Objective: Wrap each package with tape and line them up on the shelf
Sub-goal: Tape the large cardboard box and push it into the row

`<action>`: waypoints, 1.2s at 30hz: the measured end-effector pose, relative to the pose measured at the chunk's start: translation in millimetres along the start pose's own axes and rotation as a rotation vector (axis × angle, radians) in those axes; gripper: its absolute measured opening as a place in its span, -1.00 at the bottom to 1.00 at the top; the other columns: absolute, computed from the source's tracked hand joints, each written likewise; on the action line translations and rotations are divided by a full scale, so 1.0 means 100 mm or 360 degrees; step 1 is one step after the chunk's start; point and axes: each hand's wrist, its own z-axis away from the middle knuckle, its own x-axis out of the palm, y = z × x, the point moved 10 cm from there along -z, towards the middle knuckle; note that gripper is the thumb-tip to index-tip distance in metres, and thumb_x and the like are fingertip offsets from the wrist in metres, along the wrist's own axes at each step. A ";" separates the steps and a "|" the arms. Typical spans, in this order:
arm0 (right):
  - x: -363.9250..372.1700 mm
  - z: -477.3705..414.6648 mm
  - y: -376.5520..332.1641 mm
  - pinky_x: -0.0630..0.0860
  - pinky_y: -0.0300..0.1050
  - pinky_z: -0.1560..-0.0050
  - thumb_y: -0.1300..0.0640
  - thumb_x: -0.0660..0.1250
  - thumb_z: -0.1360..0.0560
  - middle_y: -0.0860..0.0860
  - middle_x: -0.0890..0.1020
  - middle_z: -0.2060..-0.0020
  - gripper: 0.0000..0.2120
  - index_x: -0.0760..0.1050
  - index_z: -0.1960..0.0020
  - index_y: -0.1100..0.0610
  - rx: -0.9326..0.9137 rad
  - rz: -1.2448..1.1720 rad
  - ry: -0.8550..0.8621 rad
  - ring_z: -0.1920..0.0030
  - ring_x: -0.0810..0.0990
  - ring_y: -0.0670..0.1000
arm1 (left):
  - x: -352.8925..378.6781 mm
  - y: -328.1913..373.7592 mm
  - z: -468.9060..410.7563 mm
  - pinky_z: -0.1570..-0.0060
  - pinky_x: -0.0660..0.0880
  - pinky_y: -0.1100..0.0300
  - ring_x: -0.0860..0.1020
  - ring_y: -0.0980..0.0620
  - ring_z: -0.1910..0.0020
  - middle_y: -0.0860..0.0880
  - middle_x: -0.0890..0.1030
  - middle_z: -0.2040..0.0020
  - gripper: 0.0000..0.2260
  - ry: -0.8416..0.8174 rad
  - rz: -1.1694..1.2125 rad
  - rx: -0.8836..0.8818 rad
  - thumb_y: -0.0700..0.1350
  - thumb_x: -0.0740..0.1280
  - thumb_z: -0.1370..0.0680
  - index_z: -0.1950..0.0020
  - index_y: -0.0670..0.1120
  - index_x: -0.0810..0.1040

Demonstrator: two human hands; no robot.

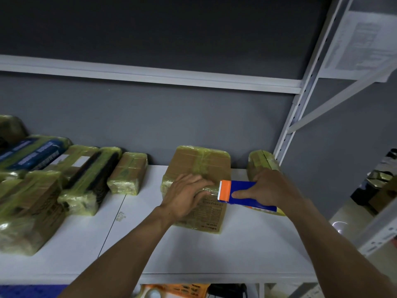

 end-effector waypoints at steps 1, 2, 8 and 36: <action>0.01 0.01 0.00 0.42 -0.27 0.32 -0.53 0.44 -0.26 -0.08 0.63 0.19 -0.32 0.52 0.01 0.04 0.0009 0.0004 0.0004 0.24 0.61 -0.05 | 0.01 0.01 0.02 -0.09 0.37 0.20 0.47 0.15 -0.01 0.19 0.53 0.01 -0.73 0.0006 -0.0011 0.0005 0.16 0.22 -0.66 -0.32 0.18 0.55; 0.02 0.01 0.00 0.40 -0.28 0.34 -0.54 0.43 -0.25 -0.09 0.62 0.20 -0.32 0.51 0.02 0.03 0.0015 0.0006 0.0008 0.25 0.60 -0.05 | 0.02 0.02 0.04 -0.08 0.36 0.20 0.47 0.14 -0.01 0.18 0.53 0.01 -0.72 0.0013 -0.0005 0.0006 0.15 0.21 -0.67 -0.33 0.18 0.57; 0.10 0.04 0.03 0.38 -0.28 0.35 -0.58 0.43 -0.22 -0.11 0.58 0.24 -0.31 0.48 0.04 0.00 0.0031 -0.0047 -0.0001 0.25 0.58 -0.07 | 0.07 0.04 0.02 -0.32 0.36 0.13 0.47 0.12 -0.35 0.18 0.64 -0.21 -0.72 -0.0062 0.0078 0.0014 0.13 0.39 -0.58 -0.26 0.10 0.66; 0.19 0.16 -0.01 0.49 -0.29 0.27 -0.52 0.43 -0.28 -0.14 0.62 0.17 -0.34 0.48 -0.03 0.01 -0.0018 -0.0121 -0.0034 0.23 0.61 -0.06 | -0.13 -0.17 0.20 -0.20 0.29 0.24 0.43 0.15 -0.11 0.21 0.43 -0.05 -0.65 -0.0112 -0.0001 0.0097 0.06 0.37 -0.58 -0.36 0.32 0.53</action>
